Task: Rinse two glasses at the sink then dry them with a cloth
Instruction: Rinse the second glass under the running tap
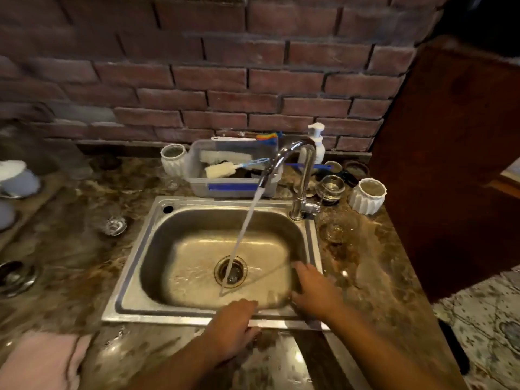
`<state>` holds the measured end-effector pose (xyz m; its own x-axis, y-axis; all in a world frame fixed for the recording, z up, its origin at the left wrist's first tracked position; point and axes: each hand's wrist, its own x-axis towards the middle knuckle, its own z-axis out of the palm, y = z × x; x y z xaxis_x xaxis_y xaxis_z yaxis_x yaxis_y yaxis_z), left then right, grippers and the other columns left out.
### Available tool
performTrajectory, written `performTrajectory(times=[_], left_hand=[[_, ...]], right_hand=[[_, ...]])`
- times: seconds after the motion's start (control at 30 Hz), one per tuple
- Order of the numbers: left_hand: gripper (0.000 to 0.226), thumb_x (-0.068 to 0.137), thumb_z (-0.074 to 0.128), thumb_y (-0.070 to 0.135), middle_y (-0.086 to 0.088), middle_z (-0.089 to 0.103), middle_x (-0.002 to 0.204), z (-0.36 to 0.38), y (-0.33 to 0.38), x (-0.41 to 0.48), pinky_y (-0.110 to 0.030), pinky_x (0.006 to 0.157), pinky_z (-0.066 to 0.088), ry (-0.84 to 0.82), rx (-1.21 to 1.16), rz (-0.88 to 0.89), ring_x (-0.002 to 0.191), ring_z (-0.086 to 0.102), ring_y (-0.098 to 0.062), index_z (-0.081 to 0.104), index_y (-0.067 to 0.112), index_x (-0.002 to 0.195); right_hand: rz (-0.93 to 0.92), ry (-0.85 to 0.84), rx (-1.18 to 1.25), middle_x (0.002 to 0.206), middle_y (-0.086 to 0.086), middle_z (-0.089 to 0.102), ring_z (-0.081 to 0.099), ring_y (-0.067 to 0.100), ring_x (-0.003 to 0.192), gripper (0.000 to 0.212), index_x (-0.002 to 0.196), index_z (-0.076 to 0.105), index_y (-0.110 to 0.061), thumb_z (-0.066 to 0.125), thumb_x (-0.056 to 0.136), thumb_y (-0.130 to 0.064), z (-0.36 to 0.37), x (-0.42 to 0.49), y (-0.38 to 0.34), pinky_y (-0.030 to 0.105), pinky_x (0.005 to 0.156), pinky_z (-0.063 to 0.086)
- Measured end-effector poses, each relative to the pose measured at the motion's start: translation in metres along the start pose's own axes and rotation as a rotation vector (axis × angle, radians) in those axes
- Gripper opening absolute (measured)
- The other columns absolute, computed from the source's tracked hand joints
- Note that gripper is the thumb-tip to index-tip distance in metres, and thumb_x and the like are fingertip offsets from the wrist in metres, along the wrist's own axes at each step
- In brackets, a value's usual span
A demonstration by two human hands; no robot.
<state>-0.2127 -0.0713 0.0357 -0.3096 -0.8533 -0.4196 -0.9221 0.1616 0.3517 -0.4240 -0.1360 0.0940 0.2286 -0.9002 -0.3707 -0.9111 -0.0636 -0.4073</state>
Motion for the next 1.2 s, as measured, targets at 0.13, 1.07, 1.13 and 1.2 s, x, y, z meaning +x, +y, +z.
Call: performTrajectory(times=[0.13, 1.07, 1.13, 1.2], left_hand=[[0.054, 0.095, 0.052, 0.051, -0.002, 0.054, 0.14, -0.014, -0.057, -0.039, -0.038, 0.106, 0.042, 0.056, 0.014, -0.083, 0.126, 0.051, -0.022, 0.045, 0.025, 0.142], [0.083, 0.085, 0.049, 0.068, -0.011, 0.048, 0.153, 0.03, -0.219, -0.124, -0.054, 0.115, 0.021, 0.351, 0.05, -0.136, 0.142, 0.043, -0.038, 0.051, 0.012, 0.145], [0.083, 0.088, 0.045, 0.07, -0.011, 0.042, 0.158, 0.032, -0.221, -0.121, -0.053, 0.116, 0.018, 0.356, 0.086, -0.146, 0.145, 0.039, -0.038, 0.048, 0.013, 0.148], [0.084, 0.087, 0.046, 0.07, -0.009, 0.038, 0.161, 0.032, -0.222, -0.12, -0.054, 0.115, 0.018, 0.32, 0.081, -0.147, 0.147, 0.036, -0.037, 0.045, 0.014, 0.15]], right_hand=[[-0.053, -0.092, -0.022, 0.14, 0.006, 0.054, 0.055, 0.023, 0.124, 0.063, 0.143, 0.038, -0.023, 0.064, 0.09, -0.044, 0.034, 0.005, -0.053, 0.035, 0.1, 0.048], [-0.3, -0.139, 0.319, 0.154, 0.009, 0.04, 0.041, 0.023, 0.141, 0.099, 0.152, 0.029, -0.016, 0.08, 0.073, -0.048, 0.13, 0.202, -0.348, 0.044, 0.117, 0.036], [-0.309, -0.135, 0.395, 0.16, 0.006, 0.03, 0.032, 0.022, 0.146, 0.114, 0.156, 0.017, -0.019, 0.082, 0.068, -0.052, 0.136, 0.222, -0.359, 0.044, 0.12, 0.031], [-0.297, -0.137, 0.492, 0.163, 0.007, 0.024, 0.027, 0.021, 0.149, 0.118, 0.157, 0.009, -0.019, 0.085, 0.07, -0.041, 0.143, 0.236, -0.37, 0.043, 0.122, 0.026]])
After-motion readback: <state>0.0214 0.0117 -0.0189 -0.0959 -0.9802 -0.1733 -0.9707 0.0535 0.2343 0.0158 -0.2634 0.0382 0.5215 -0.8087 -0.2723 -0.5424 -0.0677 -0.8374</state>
